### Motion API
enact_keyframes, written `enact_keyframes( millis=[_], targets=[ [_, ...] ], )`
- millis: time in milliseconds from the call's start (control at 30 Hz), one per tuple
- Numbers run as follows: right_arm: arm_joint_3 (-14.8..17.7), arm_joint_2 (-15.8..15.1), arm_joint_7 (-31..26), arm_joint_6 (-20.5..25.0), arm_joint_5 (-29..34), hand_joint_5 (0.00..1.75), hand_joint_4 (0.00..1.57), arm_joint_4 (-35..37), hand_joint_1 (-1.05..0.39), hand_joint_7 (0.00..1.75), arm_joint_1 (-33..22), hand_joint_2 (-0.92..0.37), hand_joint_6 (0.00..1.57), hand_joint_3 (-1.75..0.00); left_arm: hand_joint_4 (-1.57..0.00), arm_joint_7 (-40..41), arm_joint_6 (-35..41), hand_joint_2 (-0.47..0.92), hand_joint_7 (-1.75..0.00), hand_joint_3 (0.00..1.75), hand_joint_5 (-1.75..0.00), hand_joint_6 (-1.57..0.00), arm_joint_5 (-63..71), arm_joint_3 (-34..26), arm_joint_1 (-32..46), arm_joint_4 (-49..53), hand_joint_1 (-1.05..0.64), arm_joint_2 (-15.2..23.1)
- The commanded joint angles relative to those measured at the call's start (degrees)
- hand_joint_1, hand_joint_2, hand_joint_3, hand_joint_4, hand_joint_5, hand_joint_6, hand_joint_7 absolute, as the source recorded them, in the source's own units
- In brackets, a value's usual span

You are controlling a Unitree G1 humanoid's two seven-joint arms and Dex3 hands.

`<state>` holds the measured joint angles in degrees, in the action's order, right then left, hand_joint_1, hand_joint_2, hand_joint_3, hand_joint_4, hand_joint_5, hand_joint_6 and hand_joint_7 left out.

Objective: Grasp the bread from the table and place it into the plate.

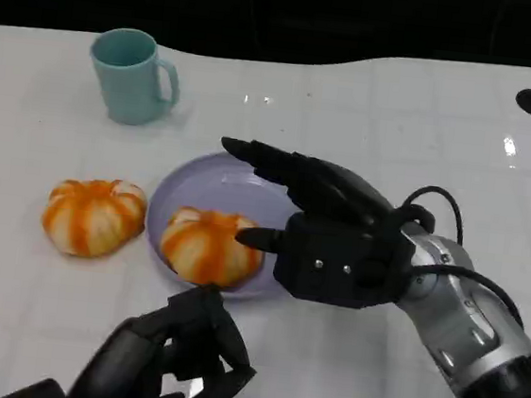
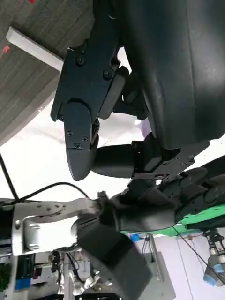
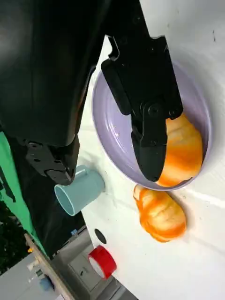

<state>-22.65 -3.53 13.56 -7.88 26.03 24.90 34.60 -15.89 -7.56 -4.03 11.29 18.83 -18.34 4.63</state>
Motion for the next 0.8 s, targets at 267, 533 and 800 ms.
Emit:
enact_keyframes(
  millis=[267, 533, 800],
  targets=[
    [4.68, -6.57, 2.43, -3.12, -6.82, 0.12, 0.17, -18.96, -0.70, 0.07, -13.07, -0.92, 0.20, -0.35, -0.70, 0.45, -0.24, 0.92, -1.72, 0.44, -1.75, -0.49, 0.23, -0.41, -0.95, 0.44, -0.52, 0.47],
    [9.22, -9.32, 2.43, -8.25, -13.25, 1.13, 0.31, -27.36, -0.52, 0.42, -24.36, -0.92, 0.48, -0.27, -0.70, 0.26, 0.02, 0.92, -1.72, 0.45, -1.75, -0.49, 0.10, -0.49, -1.75, 0.91, -0.52, 0.61],
    [14.04, -9.77, 2.45, -19.33, -21.52, 1.66, 0.56, -26.32, -0.26, 1.22, -32.16, -0.57, 0.58, -0.99, -0.69, -0.03, -0.05, 0.92, -1.75, 0.46, -1.75, -0.48, -0.37, -0.77, -2.29, 1.64, -0.49, 0.70]
  ],
)
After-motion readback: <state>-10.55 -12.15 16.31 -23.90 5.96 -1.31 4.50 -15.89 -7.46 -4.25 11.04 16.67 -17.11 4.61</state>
